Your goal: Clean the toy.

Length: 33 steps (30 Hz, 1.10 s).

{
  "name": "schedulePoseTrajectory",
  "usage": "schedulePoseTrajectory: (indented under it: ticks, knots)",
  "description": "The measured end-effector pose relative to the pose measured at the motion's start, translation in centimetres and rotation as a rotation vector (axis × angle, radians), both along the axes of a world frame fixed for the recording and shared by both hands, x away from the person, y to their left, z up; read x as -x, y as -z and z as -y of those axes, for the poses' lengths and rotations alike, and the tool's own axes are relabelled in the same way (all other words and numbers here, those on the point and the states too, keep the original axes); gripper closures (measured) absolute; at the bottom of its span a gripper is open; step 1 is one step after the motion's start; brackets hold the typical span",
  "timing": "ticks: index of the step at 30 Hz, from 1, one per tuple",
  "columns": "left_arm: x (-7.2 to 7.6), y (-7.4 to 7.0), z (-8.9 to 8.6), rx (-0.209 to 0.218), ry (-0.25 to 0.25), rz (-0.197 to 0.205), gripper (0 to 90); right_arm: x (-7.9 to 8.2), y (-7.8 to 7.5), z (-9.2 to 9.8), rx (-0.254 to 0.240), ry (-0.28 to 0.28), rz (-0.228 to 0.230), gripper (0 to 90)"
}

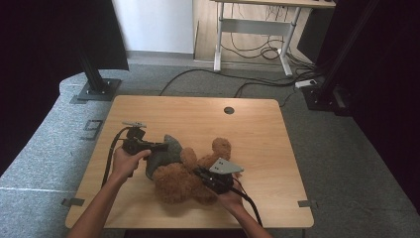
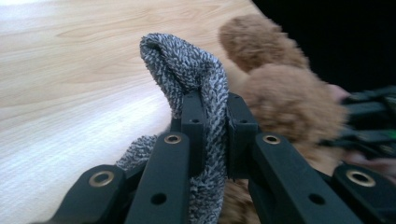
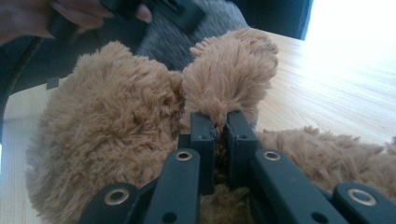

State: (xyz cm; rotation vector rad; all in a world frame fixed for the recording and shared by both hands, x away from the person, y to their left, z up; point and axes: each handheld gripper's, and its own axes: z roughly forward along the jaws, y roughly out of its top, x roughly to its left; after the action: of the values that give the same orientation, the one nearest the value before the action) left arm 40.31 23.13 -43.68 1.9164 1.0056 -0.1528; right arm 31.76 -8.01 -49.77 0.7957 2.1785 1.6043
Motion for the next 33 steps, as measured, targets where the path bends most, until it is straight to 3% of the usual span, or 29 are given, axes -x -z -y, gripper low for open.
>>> schedulePoseTrajectory:
  ticks: [9, 14, 18, 20, 23, 26, 28, 31, 33]
  knots:
    - [1.9, -1.9, -0.8, 0.068, 0.034, 0.032, 80.3, 0.2, 0.3, 0.0, 0.002, 0.010, -0.016, 84.1]
    - [3.3, -3.8, -1.3, 0.131, 0.057, 0.069, 80.4, 0.1, 0.5, -0.1, 0.006, 0.017, -0.016, 84.2]
    - [5.0, -4.7, -0.3, 0.144, 0.128, 0.078, 80.4, 0.6, 0.6, -0.1, 0.007, 0.025, -0.007, 84.2]
    - [5.8, -4.4, 0.5, 0.134, 0.157, 0.067, 80.4, 0.9, 0.7, -0.1, 0.007, 0.033, -0.001, 84.2]
    - [6.6, -2.7, 2.1, 0.137, 0.209, 0.012, 80.6, 1.2, 0.9, 0.0, 0.005, 0.037, 0.003, 84.2]
    - [6.6, -0.8, 3.4, 0.078, 0.209, -0.024, 81.1, 1.4, 0.9, 0.0, 0.003, 0.038, 0.005, 84.2]
    - [6.4, 0.8, 3.9, 0.072, 0.217, -0.060, 81.8, 1.5, 0.9, 0.1, 0.002, 0.036, 0.006, 84.1]
    - [6.4, 1.6, 3.7, 0.084, 0.199, -0.064, 83.2, 1.7, 1.1, 0.1, 0.000, 0.037, 0.013, 84.2]
    - [6.6, 1.4, 3.4, 0.061, 0.171, -0.041, 83.5, 1.9, 1.1, 0.2, 0.000, 0.036, 0.016, 84.2]
